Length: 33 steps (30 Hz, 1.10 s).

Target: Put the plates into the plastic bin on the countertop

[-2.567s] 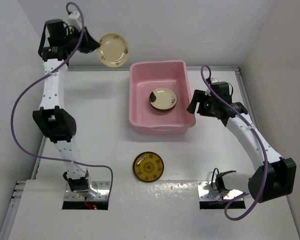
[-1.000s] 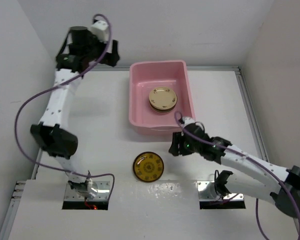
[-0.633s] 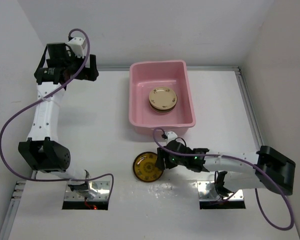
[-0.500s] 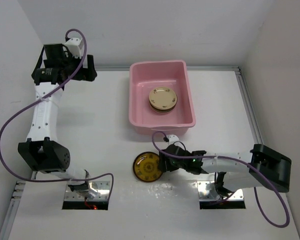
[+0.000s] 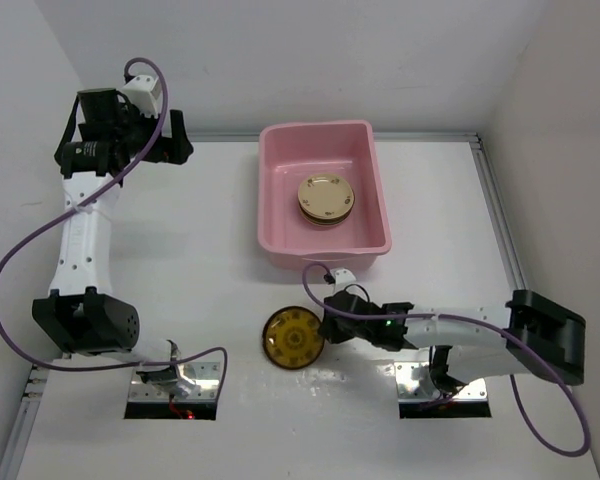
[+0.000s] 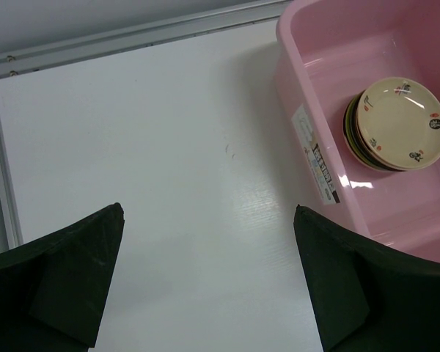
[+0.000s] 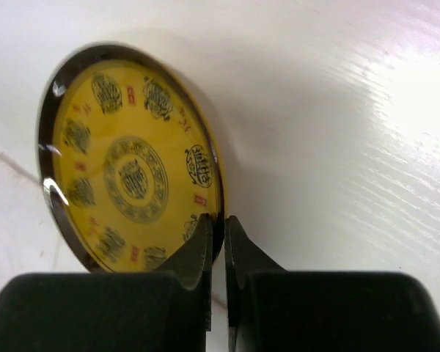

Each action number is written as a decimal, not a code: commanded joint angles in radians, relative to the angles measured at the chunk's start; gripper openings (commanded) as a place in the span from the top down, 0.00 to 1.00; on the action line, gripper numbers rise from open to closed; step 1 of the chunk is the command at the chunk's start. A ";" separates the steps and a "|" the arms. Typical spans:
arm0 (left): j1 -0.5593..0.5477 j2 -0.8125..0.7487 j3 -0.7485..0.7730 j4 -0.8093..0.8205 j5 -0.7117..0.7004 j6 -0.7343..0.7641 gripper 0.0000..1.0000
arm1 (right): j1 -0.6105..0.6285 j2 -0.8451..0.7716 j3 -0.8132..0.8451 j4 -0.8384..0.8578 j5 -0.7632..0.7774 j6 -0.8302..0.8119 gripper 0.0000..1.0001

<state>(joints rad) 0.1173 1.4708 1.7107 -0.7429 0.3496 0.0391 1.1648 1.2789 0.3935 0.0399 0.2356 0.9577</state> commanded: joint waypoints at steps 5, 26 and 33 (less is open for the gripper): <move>0.038 -0.027 0.007 0.020 0.023 -0.025 0.00 | 0.021 -0.148 0.324 -0.271 -0.158 -0.308 1.00; 0.231 0.049 0.017 0.020 0.022 -0.015 0.00 | -0.866 0.375 0.973 -0.314 -0.383 -0.326 1.00; 0.269 0.079 0.017 0.011 0.012 0.004 0.00 | -0.922 0.525 1.050 -0.273 -0.460 -0.306 1.00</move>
<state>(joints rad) 0.3656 1.5448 1.7107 -0.7425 0.3618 0.0296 0.2459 1.8042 1.3567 -0.3191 -0.1444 0.6247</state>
